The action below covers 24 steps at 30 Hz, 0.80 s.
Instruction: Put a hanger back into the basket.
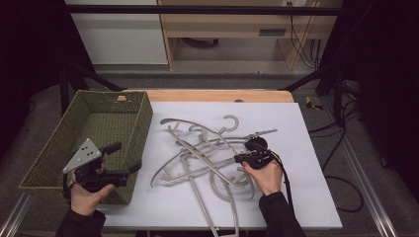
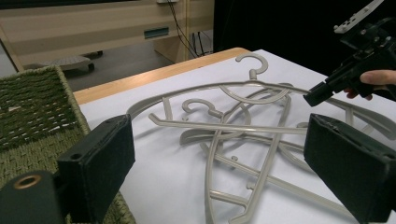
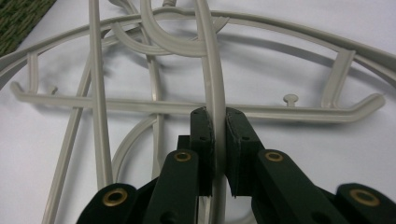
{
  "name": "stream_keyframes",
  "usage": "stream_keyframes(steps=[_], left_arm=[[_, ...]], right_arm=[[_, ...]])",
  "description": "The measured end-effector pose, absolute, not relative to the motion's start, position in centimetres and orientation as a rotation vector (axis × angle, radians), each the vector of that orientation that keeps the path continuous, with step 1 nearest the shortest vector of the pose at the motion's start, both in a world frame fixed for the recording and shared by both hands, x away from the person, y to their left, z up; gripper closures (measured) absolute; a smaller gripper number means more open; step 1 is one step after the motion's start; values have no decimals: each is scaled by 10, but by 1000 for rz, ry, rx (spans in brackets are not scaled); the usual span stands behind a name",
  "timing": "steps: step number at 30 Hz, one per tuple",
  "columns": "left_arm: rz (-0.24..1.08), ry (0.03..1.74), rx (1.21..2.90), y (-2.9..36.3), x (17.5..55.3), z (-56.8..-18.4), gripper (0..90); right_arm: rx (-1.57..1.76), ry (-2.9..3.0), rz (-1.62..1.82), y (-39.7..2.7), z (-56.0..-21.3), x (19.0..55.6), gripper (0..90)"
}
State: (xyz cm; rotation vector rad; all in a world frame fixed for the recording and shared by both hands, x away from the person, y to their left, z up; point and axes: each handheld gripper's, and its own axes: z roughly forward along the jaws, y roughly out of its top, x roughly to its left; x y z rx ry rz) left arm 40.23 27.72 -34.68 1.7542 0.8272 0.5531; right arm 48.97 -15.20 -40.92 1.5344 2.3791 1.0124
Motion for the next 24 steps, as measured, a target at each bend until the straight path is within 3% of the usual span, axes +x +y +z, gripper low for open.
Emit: stream_keyframes(steps=[14, 24], left_arm=[[527, 774, 1788, 267, 396, -340, 88], [471, 685, 1932, 248, 394, -333, 100]], right_arm=[[1333, 2507, 1135, -176, -380, 466, 830], [1150, 2643, 1181, -183, -370, 445, 831]])
